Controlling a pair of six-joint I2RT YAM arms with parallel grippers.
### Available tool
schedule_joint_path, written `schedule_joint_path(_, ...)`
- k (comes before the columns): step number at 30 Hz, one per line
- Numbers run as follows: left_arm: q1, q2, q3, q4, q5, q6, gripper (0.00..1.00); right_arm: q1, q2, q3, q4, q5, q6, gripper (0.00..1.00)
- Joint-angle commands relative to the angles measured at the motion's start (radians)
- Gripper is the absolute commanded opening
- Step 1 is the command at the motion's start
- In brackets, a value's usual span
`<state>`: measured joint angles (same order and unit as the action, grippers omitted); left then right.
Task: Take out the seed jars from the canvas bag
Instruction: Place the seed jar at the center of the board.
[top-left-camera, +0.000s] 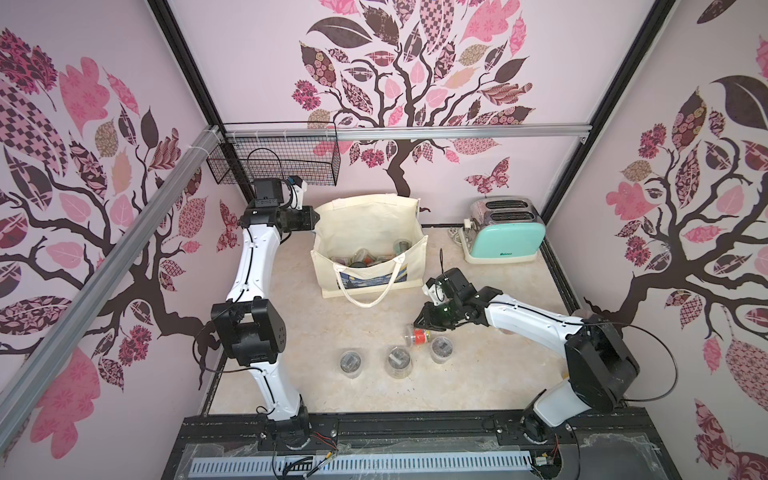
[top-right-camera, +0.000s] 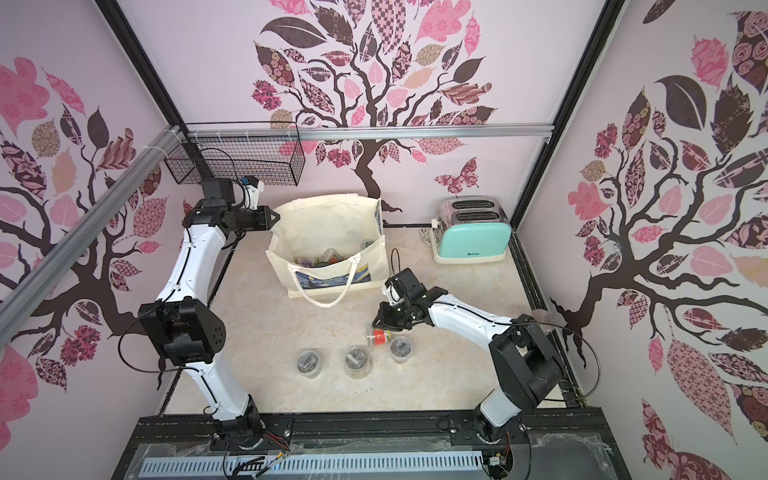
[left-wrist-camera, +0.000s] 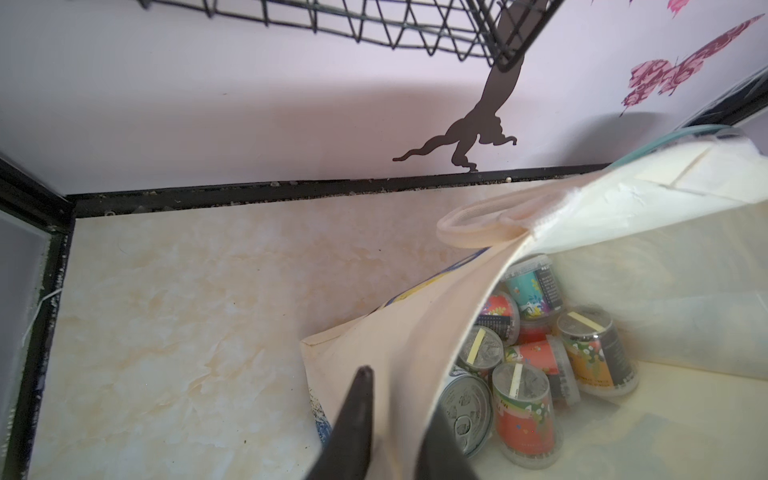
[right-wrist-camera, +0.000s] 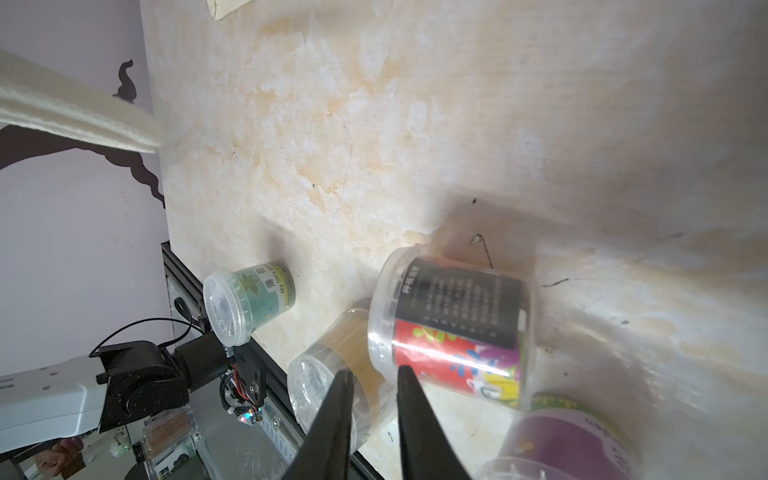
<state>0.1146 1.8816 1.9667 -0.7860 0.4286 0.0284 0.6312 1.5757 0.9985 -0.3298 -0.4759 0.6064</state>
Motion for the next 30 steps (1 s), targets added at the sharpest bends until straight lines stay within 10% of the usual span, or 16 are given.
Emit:
schedule_joint_path(1, 0.01, -0.041, 0.004, -0.002, 0.006, 0.007, 0.38, -0.007, 0.034, 0.02, -0.018, -0.015, 0.002, 0.24)
schedule_joint_path(21, 0.009, -0.243, -0.127, -0.217, 0.075, 0.055, 0.88, -0.009, -0.087, 0.266, -0.177, 0.349, -0.204, 0.56)
schedule_joint_path(30, 0.009, -0.335, -0.2, -0.363, 0.013, 0.093, 0.94, -0.013, -0.095, 0.337, 0.08, 0.517, -0.725, 0.8)
